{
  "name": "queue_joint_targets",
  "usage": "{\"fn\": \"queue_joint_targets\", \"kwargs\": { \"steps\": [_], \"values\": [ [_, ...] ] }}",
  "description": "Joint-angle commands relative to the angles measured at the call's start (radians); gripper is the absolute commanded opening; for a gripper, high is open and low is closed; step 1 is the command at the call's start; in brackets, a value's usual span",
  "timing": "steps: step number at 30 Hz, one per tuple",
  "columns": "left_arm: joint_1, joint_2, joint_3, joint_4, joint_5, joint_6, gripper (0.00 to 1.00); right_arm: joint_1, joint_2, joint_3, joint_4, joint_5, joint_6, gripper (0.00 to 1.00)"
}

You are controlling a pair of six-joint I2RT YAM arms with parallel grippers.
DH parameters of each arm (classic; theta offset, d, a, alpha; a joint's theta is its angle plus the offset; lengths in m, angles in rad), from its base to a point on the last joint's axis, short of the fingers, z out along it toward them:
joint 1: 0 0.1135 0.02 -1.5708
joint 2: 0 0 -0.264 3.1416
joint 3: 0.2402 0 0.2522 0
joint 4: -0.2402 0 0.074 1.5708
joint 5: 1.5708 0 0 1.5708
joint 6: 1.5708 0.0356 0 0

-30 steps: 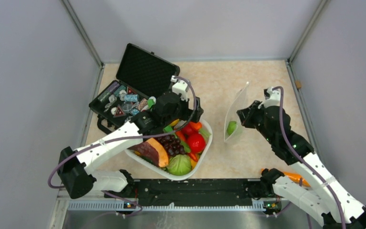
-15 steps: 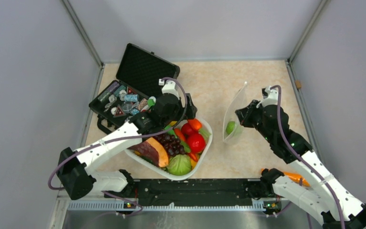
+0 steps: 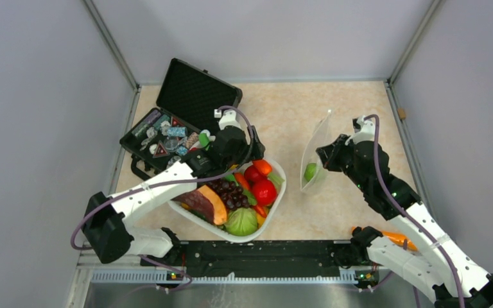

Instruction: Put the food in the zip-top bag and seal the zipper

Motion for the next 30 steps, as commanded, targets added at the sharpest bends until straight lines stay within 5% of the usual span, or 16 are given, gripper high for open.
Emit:
{"fn": "queue_joint_targets", "kwargs": {
  "steps": [1,7,17,20,30],
  "values": [
    [0.016,0.033,0.018,0.032,-0.012,-0.033,0.82,-0.007,-0.009,-0.003,0.049,0.001,0.006,0.00],
    [0.025,0.052,0.014,0.032,-0.016,-0.044,0.81,-0.007,-0.012,-0.004,0.052,0.004,0.004,0.00],
    [0.036,0.055,0.001,0.049,0.010,-0.020,0.53,-0.007,-0.012,0.000,0.049,0.005,0.001,0.00],
    [0.037,0.049,-0.012,0.052,0.008,-0.011,0.38,-0.007,-0.010,0.000,0.053,0.002,0.003,0.00],
    [0.036,0.005,-0.038,0.151,0.016,0.021,0.22,-0.007,-0.008,-0.004,0.057,0.000,0.006,0.00]
  ]
}}
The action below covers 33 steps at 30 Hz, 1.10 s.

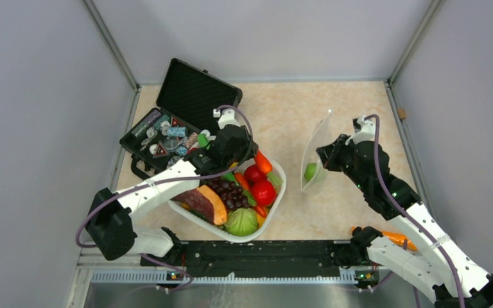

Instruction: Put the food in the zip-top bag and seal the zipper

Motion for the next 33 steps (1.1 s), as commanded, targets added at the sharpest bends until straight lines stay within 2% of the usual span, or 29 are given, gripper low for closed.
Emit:
{"fn": "queue_joint_targets", "kwargs": {
  "steps": [1,7,16,25,33],
  "values": [
    [0.003,-0.063,-0.022,0.110,0.016,0.057,0.21,-0.007,-0.007,-0.005,0.055,0.000,0.006,0.00],
    [0.003,-0.129,-0.058,0.290,0.008,0.086,0.21,-0.007,0.002,-0.007,0.061,-0.015,0.008,0.00],
    [0.003,-0.197,-0.104,0.414,-0.014,0.109,0.16,-0.007,0.006,-0.014,0.069,-0.032,0.016,0.00],
    [0.000,-0.304,-0.186,0.670,0.150,0.098,0.12,-0.007,0.025,-0.017,0.079,-0.048,0.024,0.00],
    [-0.022,-0.270,-0.175,0.833,0.281,0.084,0.13,-0.007,0.052,-0.022,0.096,-0.066,0.044,0.00]
  ]
}}
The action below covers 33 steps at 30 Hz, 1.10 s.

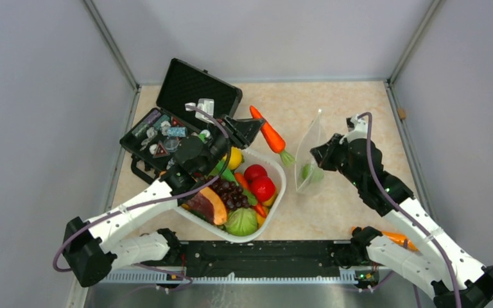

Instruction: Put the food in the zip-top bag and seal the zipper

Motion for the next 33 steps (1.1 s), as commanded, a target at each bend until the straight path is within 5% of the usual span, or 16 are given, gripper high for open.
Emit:
{"fn": "queue_joint_targets", "kwargs": {
  "steps": [1,13,33],
  "values": [
    [-0.020,0.029,0.012,0.178,0.104,-0.007,0.14,-0.007,0.010,-0.002,0.053,-0.024,0.018,0.00],
    [-0.100,0.171,0.064,0.277,0.140,0.168,0.10,-0.007,0.008,0.010,0.066,-0.065,0.022,0.00],
    [-0.233,0.292,0.134,0.225,-0.170,0.562,0.10,-0.007,-0.032,0.037,0.074,-0.149,-0.011,0.00]
  ]
}}
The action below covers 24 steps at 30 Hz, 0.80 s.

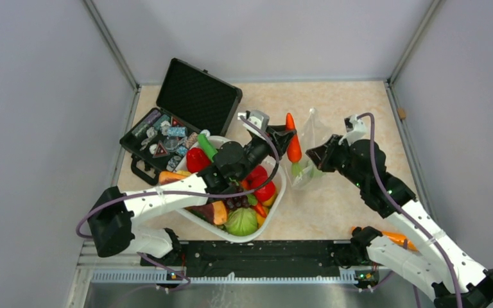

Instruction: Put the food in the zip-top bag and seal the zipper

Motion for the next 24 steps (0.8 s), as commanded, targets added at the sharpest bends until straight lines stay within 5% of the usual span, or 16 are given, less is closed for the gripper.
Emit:
{"fn": "queue_joint_targets", "kwargs": {
  "steps": [1,9,24],
  "values": [
    [-0.015,0.021,0.044,0.028,-0.056,0.109,0.10,-0.006,-0.019,0.038,0.052,-0.042,-0.016,0.00],
    [-0.039,0.023,0.053,0.040,-0.141,0.147,0.11,-0.006,-0.026,0.038,0.027,-0.041,-0.026,0.00],
    [-0.039,-0.038,0.034,0.101,-0.041,0.038,0.11,-0.006,0.010,0.041,-0.017,-0.042,-0.061,0.00]
  ]
}}
